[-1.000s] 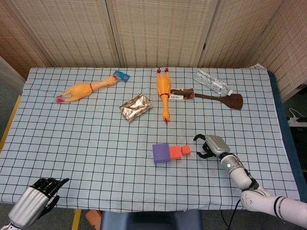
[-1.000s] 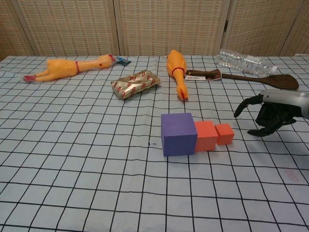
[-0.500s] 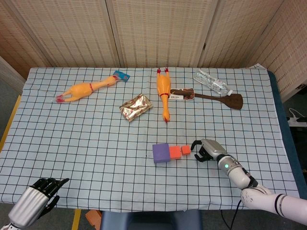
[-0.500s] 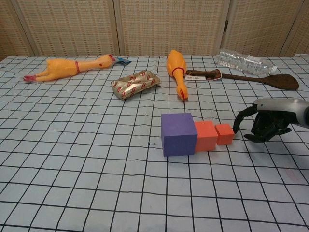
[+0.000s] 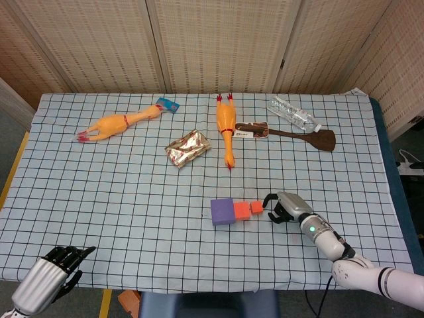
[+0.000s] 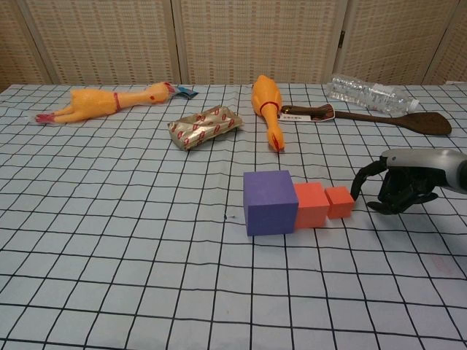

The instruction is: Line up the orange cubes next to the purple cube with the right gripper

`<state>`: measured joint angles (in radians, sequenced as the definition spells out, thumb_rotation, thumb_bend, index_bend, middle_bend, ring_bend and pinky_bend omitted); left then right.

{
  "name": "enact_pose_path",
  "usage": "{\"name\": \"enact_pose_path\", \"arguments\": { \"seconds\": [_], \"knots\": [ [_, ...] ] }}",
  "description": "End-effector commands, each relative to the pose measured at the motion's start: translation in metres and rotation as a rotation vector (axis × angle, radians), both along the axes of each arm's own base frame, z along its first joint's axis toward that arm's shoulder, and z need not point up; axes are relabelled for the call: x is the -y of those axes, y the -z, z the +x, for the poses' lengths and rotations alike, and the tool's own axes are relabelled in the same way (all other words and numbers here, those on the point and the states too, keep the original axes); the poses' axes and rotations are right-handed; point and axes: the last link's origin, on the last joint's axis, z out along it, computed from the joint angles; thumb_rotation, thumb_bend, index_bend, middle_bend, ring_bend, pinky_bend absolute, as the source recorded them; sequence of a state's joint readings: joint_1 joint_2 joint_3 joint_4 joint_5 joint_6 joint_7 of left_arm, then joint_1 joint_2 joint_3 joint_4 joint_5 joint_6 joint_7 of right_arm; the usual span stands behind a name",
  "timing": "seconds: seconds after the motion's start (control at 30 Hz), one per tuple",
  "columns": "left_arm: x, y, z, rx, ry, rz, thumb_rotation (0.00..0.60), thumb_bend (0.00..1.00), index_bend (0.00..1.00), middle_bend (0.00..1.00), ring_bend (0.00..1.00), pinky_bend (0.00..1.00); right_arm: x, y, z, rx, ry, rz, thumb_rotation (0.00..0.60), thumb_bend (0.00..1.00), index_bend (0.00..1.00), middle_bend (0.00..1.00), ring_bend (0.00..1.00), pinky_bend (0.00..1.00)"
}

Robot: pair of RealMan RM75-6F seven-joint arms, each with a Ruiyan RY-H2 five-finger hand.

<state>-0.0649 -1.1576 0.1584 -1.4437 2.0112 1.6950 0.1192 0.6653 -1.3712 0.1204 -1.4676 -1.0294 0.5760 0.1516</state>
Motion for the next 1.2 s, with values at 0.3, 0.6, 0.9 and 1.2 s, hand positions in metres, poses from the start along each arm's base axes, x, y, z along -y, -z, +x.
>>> {"name": "enact_pose_path", "arguments": {
  "seconds": [0.3, 0.6, 0.9, 1.2],
  "knots": [
    [0.000, 0.000, 0.000, 0.002, -0.001, 0.000, 0.600, 0.45, 0.20, 0.38, 0.34, 0.43, 0.001, 0.007, 0.003, 0.013, -0.007, 0.020, 0.600, 0.39, 0.40, 0.94, 0.89, 0.97],
    [0.000, 0.000, 0.000, 0.001, -0.001, 0.000, 0.600, 0.45, 0.21, 0.38, 0.34, 0.43, 0.001, 0.008, 0.004, 0.030, -0.011, 0.026, 0.600, 0.39, 0.39, 0.94, 0.89, 0.97],
    [0.000, 0.000, 0.000, 0.001, -0.002, -0.001, 0.600, 0.45, 0.21, 0.38, 0.34, 0.43, 0.003, 0.010, 0.004, 0.031, -0.014, 0.021, 0.600, 0.39, 0.38, 0.94, 0.89, 0.97],
    [0.000, 0.000, 0.000, 0.002, -0.002, -0.001, 0.600, 0.45, 0.21, 0.38, 0.34, 0.43, 0.005, 0.014, 0.004, 0.035, -0.017, 0.028, 0.600, 0.39, 0.37, 0.94, 0.89, 0.97]
  ]
}}
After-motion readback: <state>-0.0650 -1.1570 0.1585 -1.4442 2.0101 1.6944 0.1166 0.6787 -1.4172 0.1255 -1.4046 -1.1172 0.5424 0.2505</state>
